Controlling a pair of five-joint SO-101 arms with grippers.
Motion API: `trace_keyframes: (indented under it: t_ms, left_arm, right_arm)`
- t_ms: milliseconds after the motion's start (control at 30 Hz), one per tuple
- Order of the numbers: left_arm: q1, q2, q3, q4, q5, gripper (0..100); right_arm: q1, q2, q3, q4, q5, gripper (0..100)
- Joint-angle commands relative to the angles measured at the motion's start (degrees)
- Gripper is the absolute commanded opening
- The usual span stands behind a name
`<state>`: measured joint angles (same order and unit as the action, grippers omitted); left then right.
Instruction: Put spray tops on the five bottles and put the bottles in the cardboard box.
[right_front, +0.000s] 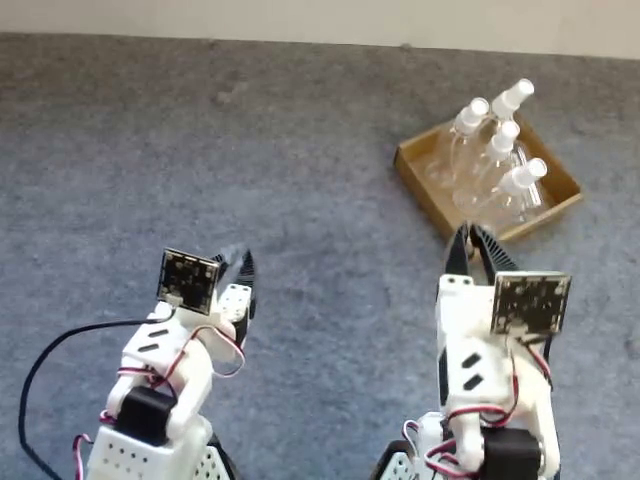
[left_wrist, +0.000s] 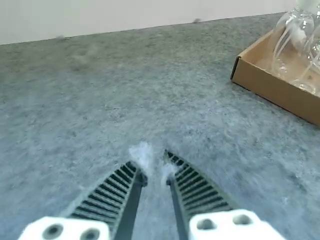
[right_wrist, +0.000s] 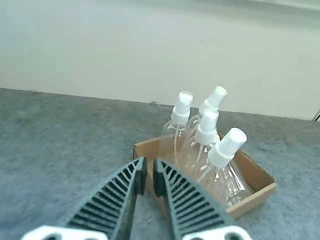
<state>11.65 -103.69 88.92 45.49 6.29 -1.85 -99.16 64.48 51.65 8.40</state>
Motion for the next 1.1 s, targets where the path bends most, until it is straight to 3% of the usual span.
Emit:
trace_keyframes:
  t_ms: [0, 233, 467, 800, 1067]
  left_arm:
    - [-0.7, -0.9, -9.0, 7.6, -0.5, 1]
    - [-0.7, -0.9, -17.5, 13.8, -0.5, 1]
    - [-0.9, -1.0, -29.7, 25.1, -0.6, 1]
    - [-13.8, -1.0, -41.0, 31.7, -0.6, 1]
    - [-14.9, -1.0, -54.9, 40.3, -0.6, 1]
  right_arm:
    - [-0.7, -2.9, -2.0, 3.3, 0.6, 0.9]
    - [-0.7, -6.3, -2.7, 12.2, 0.6, 0.9]
    - [-0.7, -6.2, -8.9, 17.5, 0.6, 0.9]
    - [-0.7, -6.2, -21.0, 25.1, 0.6, 0.9]
    - [-0.7, -6.2, -25.7, 30.0, 0.6, 0.9]
